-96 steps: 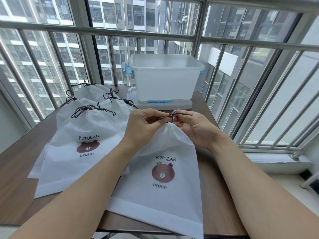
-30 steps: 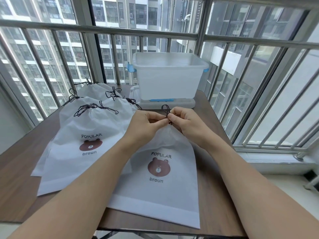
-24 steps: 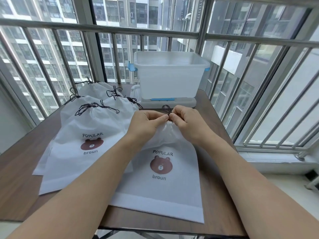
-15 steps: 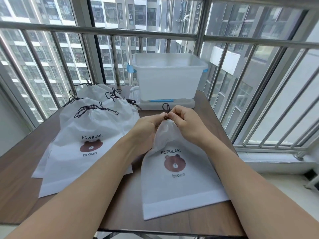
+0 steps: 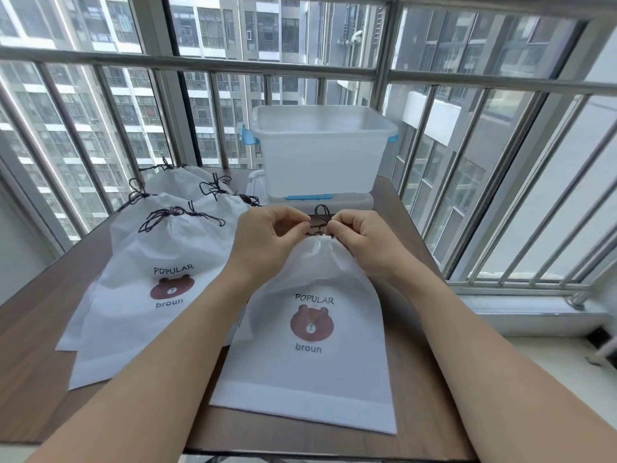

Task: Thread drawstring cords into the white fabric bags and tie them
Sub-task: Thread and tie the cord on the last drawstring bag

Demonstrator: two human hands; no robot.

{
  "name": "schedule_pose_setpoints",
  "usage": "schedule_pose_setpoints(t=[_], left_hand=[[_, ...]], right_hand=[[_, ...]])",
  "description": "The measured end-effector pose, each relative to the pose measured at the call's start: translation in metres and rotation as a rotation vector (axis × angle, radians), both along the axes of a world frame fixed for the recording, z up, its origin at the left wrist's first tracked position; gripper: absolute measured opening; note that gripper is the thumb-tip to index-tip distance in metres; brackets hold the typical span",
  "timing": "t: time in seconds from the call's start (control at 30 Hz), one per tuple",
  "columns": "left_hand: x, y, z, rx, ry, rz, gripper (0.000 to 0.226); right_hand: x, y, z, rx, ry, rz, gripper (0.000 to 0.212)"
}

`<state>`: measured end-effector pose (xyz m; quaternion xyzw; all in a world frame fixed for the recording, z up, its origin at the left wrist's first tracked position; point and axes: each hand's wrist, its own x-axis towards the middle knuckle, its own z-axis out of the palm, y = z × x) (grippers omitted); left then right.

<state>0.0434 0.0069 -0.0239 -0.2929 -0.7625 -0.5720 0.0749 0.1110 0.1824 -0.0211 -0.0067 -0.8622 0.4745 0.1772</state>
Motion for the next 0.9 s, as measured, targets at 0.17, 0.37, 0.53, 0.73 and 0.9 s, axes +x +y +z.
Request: schedule_pose_setpoints(t=[0.17, 0.37, 0.53, 0.73, 0.9], left_hand=[[0.002, 0.001, 0.002, -0.157, 0.205, -0.039, 0.017], [0.017, 0.007, 0.005, 0.031, 0.507, 0.146, 0.007], [0.019, 0.013, 0.000, -0.055, 0.544, 0.048, 0.019], [0.015, 0.010, 0.001, -0.013, 0.301, 0.053, 0.019], [0.016, 0.009, 0.004, 0.028, -0.011, -0.054, 0.017]], right_hand=[[0.003, -0.005, 0.003, -0.108, -0.035, 0.053, 0.034], [0.001, -0.007, 0.003, -0.082, -0.012, 0.046, 0.030], [-0.003, -0.008, 0.000, -0.112, 0.002, 0.078, 0.026], [0.001, -0.012, 0.005, -0.174, -0.019, 0.137, 0.029], [-0.001, -0.010, 0.002, -0.092, -0.003, 0.135, 0.025]])
